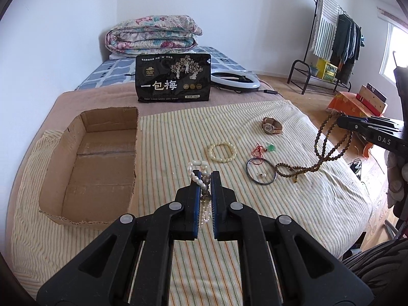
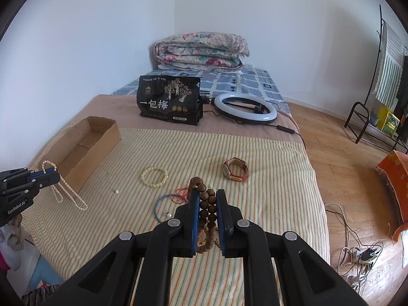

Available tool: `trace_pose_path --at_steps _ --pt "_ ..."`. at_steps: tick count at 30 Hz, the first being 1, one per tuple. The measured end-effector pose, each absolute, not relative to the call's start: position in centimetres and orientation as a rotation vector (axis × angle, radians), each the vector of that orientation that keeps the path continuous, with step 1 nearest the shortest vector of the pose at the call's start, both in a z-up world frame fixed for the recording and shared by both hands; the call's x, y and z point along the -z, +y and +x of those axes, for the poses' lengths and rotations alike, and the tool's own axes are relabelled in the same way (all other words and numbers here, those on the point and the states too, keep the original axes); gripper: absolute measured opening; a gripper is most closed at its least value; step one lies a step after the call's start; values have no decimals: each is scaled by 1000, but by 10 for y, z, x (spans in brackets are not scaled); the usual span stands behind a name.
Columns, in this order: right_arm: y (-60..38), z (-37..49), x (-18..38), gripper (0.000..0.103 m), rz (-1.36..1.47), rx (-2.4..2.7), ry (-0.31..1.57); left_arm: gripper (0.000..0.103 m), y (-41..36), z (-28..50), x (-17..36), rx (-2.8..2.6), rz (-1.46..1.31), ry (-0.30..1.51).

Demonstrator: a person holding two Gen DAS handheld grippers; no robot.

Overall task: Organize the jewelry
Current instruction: 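Lift and carry the pearl necklace with left tool while right carries the bead strand to the box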

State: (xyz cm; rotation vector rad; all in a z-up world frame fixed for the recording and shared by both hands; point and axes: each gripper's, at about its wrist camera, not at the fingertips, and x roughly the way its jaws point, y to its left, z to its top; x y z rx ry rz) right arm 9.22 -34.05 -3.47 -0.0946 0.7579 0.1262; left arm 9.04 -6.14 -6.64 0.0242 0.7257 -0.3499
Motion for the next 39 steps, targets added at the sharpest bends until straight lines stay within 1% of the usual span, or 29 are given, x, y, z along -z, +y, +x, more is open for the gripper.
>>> trace_pose_path --at_steps 11,21,31,39 --pt "-319 96 -25 10 -105 -163 665 5 -40 88 33 329 13 664" --pt "-274 107 -66 10 -127 -242 592 5 -10 92 12 284 -1 626" --pt "-217 135 -86 10 -139 -330 537 5 31 105 2 218 -26 605" --pt "-167 159 -91 10 -137 -405 516 5 65 117 9 169 -49 616"
